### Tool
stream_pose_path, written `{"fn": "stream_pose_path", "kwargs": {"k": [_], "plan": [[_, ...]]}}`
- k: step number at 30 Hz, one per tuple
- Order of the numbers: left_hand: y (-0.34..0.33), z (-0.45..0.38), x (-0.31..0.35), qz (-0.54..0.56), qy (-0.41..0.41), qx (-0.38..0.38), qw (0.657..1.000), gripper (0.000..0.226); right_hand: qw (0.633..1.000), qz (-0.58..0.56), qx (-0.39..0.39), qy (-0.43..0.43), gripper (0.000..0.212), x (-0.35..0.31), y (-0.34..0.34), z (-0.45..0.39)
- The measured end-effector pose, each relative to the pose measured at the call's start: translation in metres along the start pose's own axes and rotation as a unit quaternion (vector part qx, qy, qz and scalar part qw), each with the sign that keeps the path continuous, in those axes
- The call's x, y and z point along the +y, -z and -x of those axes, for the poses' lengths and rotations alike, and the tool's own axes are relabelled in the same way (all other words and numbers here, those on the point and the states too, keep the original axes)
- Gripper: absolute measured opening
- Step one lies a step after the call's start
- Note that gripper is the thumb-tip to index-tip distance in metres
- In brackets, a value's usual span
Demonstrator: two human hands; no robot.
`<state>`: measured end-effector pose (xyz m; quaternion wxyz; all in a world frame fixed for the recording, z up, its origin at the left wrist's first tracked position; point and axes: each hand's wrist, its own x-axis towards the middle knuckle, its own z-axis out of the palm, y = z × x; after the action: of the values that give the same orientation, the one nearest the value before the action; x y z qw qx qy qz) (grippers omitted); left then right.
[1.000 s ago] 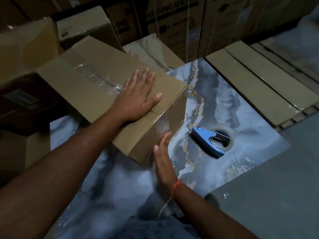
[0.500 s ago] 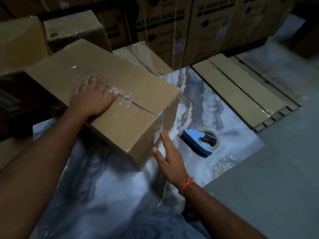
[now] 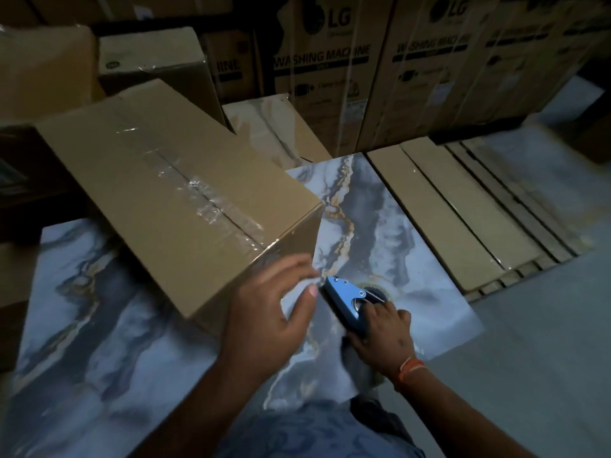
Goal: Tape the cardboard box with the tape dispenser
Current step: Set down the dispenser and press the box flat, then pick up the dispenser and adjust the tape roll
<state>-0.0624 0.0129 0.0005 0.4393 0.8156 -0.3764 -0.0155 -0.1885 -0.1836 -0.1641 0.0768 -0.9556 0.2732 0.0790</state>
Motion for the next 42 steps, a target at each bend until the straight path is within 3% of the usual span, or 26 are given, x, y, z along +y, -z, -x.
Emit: {"fn": "stream_pose_path", "kwargs": {"k": [2, 4, 7, 13, 16, 24, 28, 31, 33, 38, 42], "plan": [[-0.034, 0.010, -0.003, 0.026, 0.044, 0.005, 0.999, 0.017, 0.999, 0.004, -0.009, 0.042, 0.045, 0.008, -0.002, -0.007], [-0.073, 0.017, -0.010, 0.095, 0.181, -0.016, 0.979, 0.015, 0.996, -0.006, -0.020, 0.084, 0.041, 0.018, 0.002, -0.015], [-0.126, 0.029, -0.025, 0.210, 0.416, 0.002, 0.885, 0.018, 0.990, -0.035, -0.015, 0.138, 0.037, 0.030, 0.012, -0.029], [-0.179, 0.046, -0.006, 0.294, 0.547, 0.058, 0.782, 0.014, 0.968, -0.138, 0.018, 0.209, 0.031, 0.067, 0.027, -0.050], [-0.184, 0.043, 0.009, 0.298, 0.524, 0.060, 0.796, 0.013, 0.947, -0.200, 0.060, 0.242, 0.034, 0.074, 0.041, -0.060], [-0.169, -0.005, 0.029, 0.356, 0.384, 0.088, 0.847, 0.048, 0.894, -0.305, 0.130, 0.300, 0.026, 0.057, 0.074, -0.057], [-0.158, -0.027, 0.027, 0.343, 0.355, 0.165, 0.854, 0.052, 0.897, -0.299, 0.127, 0.300, 0.025, 0.045, 0.076, -0.052], [-0.140, -0.036, 0.023, 0.280, 0.310, 0.192, 0.888, 0.061, 0.901, -0.299, 0.118, 0.290, 0.024, 0.044, 0.078, -0.053], [-0.124, -0.037, 0.020, 0.232, 0.275, 0.191, 0.913, 0.053, 0.901, -0.303, 0.117, 0.288, 0.025, 0.049, 0.077, -0.055], [-0.072, -0.046, 0.000, 0.073, 0.186, 0.044, 0.979, 0.037, 0.896, -0.316, 0.118, 0.289, 0.026, 0.054, 0.078, -0.056], [-0.051, -0.068, -0.002, -0.011, 0.146, -0.083, 0.986, 0.042, 0.884, -0.351, 0.102, 0.291, 0.036, 0.060, 0.073, -0.055]]}}
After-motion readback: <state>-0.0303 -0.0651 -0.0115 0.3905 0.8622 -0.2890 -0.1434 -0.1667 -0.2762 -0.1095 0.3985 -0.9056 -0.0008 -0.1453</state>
